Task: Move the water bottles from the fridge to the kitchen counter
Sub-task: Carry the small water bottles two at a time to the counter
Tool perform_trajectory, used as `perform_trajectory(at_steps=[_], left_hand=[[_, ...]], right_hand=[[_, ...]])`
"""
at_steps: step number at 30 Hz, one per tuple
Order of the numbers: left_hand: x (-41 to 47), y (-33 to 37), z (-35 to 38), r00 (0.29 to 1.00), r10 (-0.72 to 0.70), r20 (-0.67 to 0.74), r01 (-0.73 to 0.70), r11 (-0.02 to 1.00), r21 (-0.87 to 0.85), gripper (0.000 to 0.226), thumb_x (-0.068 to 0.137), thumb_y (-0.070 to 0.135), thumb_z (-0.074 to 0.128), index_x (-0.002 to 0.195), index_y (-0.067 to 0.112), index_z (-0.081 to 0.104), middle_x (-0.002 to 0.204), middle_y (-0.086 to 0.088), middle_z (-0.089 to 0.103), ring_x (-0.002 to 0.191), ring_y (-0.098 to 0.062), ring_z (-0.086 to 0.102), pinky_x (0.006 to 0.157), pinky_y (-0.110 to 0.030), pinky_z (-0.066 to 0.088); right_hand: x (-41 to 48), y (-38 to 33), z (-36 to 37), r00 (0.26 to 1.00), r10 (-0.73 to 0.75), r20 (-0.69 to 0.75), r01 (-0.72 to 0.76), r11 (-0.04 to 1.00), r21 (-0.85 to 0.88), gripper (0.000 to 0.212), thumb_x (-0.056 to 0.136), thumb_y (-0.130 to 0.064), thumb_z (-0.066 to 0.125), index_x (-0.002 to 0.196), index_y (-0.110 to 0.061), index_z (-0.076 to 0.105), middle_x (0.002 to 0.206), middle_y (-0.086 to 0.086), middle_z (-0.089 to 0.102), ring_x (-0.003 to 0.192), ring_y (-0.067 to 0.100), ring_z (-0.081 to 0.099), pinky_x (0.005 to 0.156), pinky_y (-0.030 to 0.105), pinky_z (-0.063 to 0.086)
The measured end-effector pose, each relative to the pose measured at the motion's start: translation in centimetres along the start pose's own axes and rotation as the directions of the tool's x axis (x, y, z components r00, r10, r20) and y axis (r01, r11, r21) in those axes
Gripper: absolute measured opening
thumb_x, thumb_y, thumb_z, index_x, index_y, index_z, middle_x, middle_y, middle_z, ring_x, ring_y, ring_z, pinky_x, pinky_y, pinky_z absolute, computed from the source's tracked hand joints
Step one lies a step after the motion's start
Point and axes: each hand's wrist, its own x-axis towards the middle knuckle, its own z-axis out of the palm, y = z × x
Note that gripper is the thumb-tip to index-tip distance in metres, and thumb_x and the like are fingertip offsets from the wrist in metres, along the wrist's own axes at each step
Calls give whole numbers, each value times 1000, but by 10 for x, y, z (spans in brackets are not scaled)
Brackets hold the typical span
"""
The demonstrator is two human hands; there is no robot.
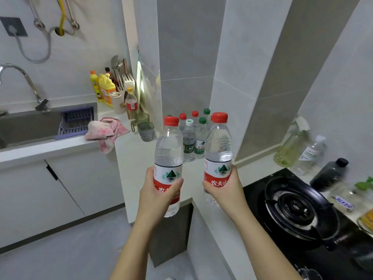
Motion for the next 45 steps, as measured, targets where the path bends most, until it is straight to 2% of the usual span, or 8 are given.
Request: perform_trajectory(at_steps=[11, 16, 20, 24, 27, 34, 40, 45], left_hand=[[152, -48, 22, 968, -123, 220, 112, 992, 62, 42, 72, 30, 82, 100, 39, 52, 93, 13, 66, 80, 4, 64, 58, -9, 46], [181, -76, 35, 950, -148, 276, 117, 985, 125, 46, 67, 21, 86, 105, 23, 60, 102, -5, 64, 91, -20, 65, 75, -30, 56], [188, -101, 45, 940, -166, 299, 119, 978, 171, 44, 67, 14, 84, 100, 24, 57, 102, -5, 61, 85, -15, 65, 64, -16, 51], [190, -123, 57, 947, -188, 260, 136, 969, 206, 53, 66, 17, 84, 109, 21, 55, 108, -5, 60, 95, -18, 62, 81, -36, 54], [193, -133, 66, 958, -160, 240, 104, 967, 231, 53, 63, 15, 84, 106, 18, 54, 102, -4, 59, 97, -23, 59, 78, -39, 53], [193, -156, 81, 972, -115, 205, 61, 966, 252, 55, 62, 20, 85, 98, 36, 47, 98, 11, 49, 98, -4, 51, 72, -7, 41], [192, -172, 70, 949, -112, 296, -11, 923, 384, 52, 72, 35, 82, 116, 26, 54, 108, 10, 54, 102, -6, 52, 82, -22, 46], [201, -173, 78, 939, -134, 317, -45, 865, 499, 46, 77, 41, 78, 114, 20, 59, 103, 5, 57, 94, -11, 55, 79, -25, 47]], right_hand=[[113, 31, 55, 981, 156, -111, -154, 988, 30, 56, 65, -24, 85, 102, -41, 46, 95, -18, 66, 81, -8, 64, 57, 10, 47], [133, 58, 70, 958, 234, -163, -223, 971, 81, 54, 58, -28, 79, 98, -46, 48, 87, -23, 68, 76, 3, 68, 55, 18, 51], [145, 83, 75, 948, 270, -171, -259, 962, 84, 53, 62, -19, 83, 100, -39, 52, 87, -15, 71, 76, 5, 69, 59, 20, 53], [154, 106, 82, 941, 287, -180, -278, 958, 74, 56, 66, -9, 85, 108, -29, 55, 102, -3, 69, 90, 13, 69, 77, 31, 56], [162, 122, 85, 939, 281, -200, -278, 960, 42, 49, 66, -4, 85, 106, -12, 58, 98, 9, 69, 88, 27, 69, 75, 39, 56], [176, 150, 89, 930, 329, -165, -322, 944, 70, 48, 68, -14, 87, 108, -13, 61, 100, 6, 72, 92, 25, 70, 85, 46, 57], [189, 163, 84, 967, 252, -47, -254, 967, -27, 42, 69, -13, 85, 104, -6, 63, 98, 14, 70, 92, 29, 69, 81, 53, 56], [203, 169, 73, 974, 215, -64, -222, 969, -112, 60, 68, -25, 88, 119, -10, 59, 115, 15, 62, 104, 26, 65, 89, 46, 54]])
